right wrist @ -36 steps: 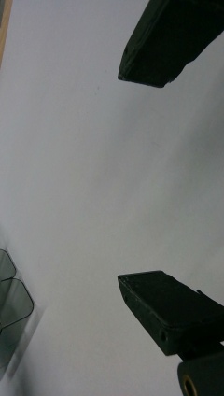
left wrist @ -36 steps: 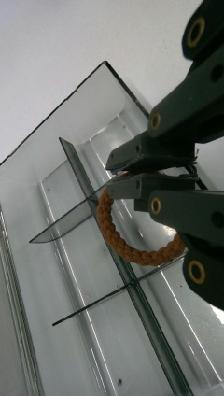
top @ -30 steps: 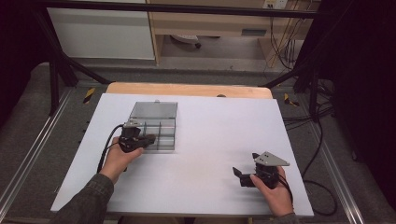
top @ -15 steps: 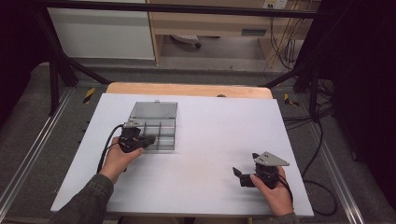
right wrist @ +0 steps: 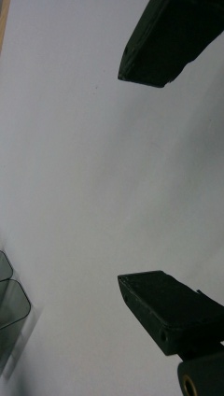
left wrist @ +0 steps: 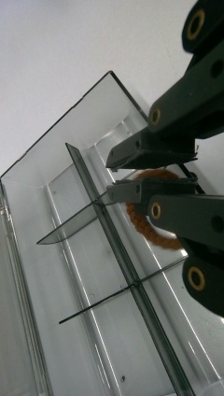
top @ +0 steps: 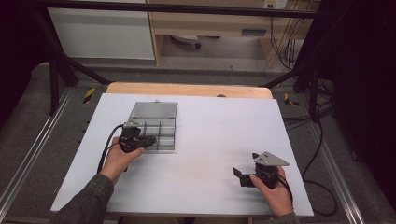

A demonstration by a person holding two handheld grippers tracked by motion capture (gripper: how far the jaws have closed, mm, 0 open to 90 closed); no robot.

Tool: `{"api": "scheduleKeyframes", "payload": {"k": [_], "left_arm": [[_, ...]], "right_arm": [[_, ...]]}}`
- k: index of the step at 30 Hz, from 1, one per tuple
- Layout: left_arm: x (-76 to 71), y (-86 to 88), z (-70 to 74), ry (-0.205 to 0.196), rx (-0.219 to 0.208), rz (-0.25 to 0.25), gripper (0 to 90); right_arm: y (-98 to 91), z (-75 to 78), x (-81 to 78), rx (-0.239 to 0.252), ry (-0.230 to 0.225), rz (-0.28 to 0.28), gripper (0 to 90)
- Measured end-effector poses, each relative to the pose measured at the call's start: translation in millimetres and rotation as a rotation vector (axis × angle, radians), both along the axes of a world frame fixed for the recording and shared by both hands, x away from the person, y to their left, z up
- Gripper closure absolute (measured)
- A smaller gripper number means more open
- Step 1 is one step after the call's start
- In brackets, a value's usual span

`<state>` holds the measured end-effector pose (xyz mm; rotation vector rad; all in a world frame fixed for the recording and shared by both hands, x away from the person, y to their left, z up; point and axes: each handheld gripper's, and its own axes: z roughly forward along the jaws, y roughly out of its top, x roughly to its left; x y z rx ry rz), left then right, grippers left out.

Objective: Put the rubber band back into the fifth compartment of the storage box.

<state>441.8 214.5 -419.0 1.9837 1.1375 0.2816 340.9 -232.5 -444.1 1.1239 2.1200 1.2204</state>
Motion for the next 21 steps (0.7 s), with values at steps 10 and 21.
{"api": "scheduleKeyframes", "payload": {"k": [10,21], "left_arm": [[0.8,0.5,0.2,-0.011,-0.002,0.016,75.5],[-1.3,-5.0,3.3,-0.072,0.011,0.008,59.1]], "right_arm": [[0.2,-0.3,0.1,-0.002,0.001,0.0,4.1],[0.4,-0.2,0.0,-0.001,0.0,0.002,4.0]]}}
